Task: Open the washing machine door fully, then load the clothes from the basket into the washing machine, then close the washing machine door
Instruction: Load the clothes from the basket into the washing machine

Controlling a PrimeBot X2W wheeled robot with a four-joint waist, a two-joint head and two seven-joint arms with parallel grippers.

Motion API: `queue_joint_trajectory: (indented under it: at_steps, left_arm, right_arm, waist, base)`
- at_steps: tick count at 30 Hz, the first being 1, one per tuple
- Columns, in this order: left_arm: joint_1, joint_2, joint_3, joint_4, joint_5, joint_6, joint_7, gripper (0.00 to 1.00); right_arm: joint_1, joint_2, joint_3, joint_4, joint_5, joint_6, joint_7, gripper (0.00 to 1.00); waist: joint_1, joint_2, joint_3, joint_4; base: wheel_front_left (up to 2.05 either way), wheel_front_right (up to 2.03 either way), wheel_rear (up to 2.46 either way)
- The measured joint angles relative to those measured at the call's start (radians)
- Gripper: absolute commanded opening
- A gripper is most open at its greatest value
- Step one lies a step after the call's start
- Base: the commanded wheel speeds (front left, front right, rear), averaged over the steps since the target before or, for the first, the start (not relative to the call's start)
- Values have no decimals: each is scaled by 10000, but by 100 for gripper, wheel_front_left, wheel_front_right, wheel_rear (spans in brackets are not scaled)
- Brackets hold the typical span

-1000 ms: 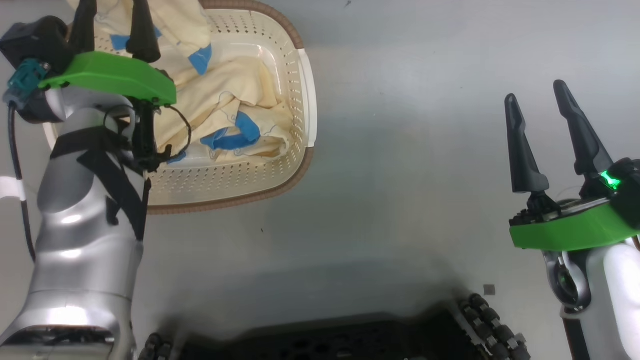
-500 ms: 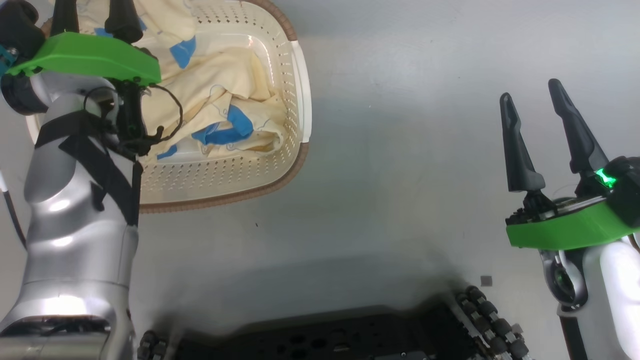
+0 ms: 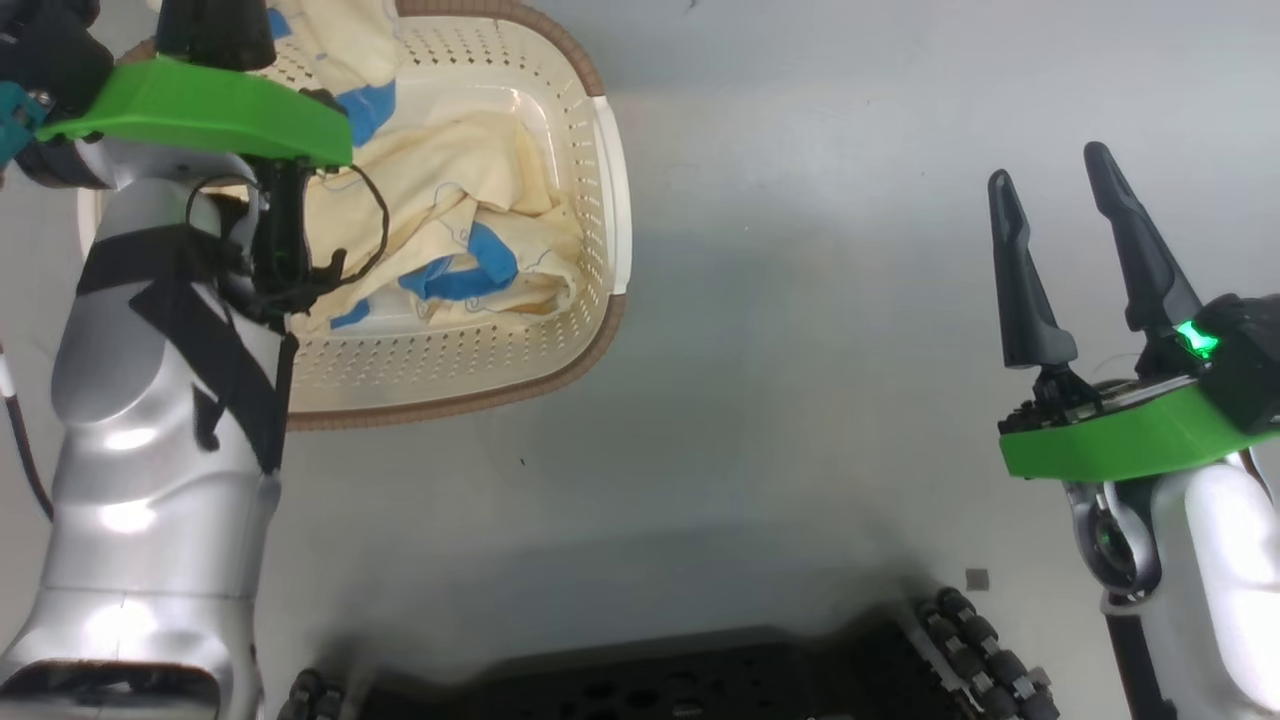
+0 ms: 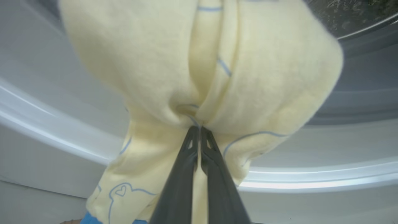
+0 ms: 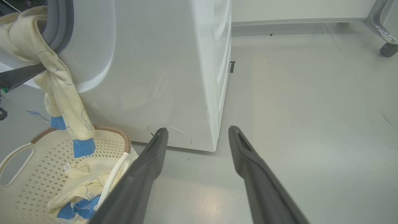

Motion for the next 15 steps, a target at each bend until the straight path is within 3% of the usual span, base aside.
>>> queue_joint_trajectory:
  at_steps: [15]
  left_arm:
    - [987,59,-42,-1183,253,-4,-84,0]
  right_arm:
    - [-46,6,270,466,173,0,-17,100]
  waist:
    - [0,0,-1038,76]
  base:
    - [0,0,0]
